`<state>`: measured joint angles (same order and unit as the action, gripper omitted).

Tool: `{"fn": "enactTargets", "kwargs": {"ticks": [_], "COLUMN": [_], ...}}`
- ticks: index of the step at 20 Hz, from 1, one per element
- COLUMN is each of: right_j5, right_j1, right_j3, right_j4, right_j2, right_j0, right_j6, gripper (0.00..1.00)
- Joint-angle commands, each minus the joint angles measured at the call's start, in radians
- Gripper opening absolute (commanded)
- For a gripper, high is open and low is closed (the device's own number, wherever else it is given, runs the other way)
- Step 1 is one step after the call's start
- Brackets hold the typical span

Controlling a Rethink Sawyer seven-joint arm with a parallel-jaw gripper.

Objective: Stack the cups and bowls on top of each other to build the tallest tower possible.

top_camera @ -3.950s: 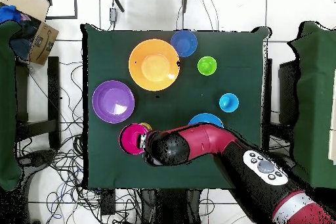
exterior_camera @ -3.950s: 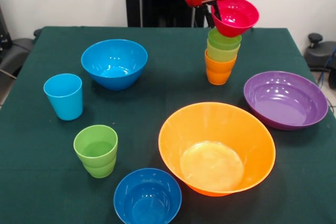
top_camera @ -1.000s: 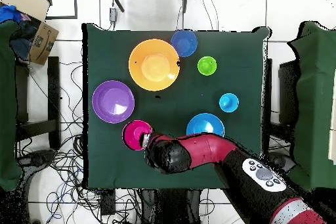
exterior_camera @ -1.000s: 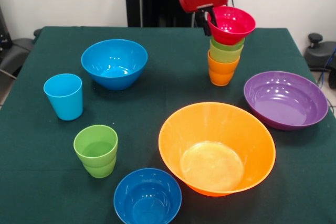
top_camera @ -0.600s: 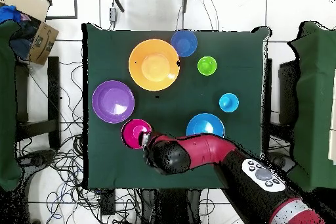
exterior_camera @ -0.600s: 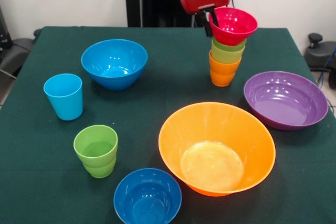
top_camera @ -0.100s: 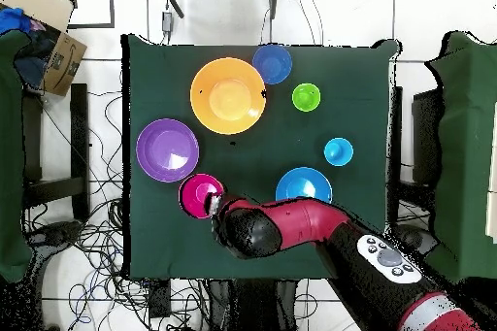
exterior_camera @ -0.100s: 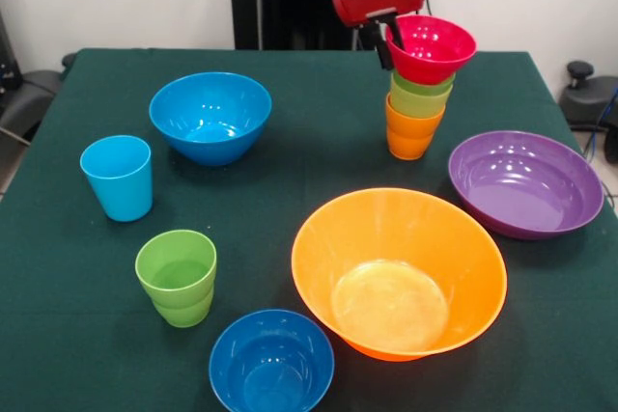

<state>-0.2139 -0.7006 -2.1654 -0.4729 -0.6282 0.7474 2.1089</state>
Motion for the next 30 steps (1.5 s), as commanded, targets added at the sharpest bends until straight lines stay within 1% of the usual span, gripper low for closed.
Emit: {"fn": "enactTargets", "kwargs": {"ticks": [1, 9, 13, 27, 28, 30], "right_j5": [0.052, 0.041, 0.056, 0.058, 0.058, 0.057], "right_j1": [0.062, 0.054, 0.054, 0.047, 0.046, 0.046], "right_j3": [-0.032, -0.023, -0.019, -0.018, -0.018, -0.018], "right_j4": [-0.098, -0.116, -0.129, -0.127, -0.128, -0.128], "right_j2": [0.023, 0.040, 0.050, 0.053, 0.053, 0.054], "right_j0": [-0.027, -0.040, -0.048, -0.056, -0.056, -0.056], "right_j6": [0.003, 0.009, 0.020, 0.021, 0.020, 0.020], "gripper": [0.00, 0.00, 0.00, 0.00, 1.00, 1.00]}}
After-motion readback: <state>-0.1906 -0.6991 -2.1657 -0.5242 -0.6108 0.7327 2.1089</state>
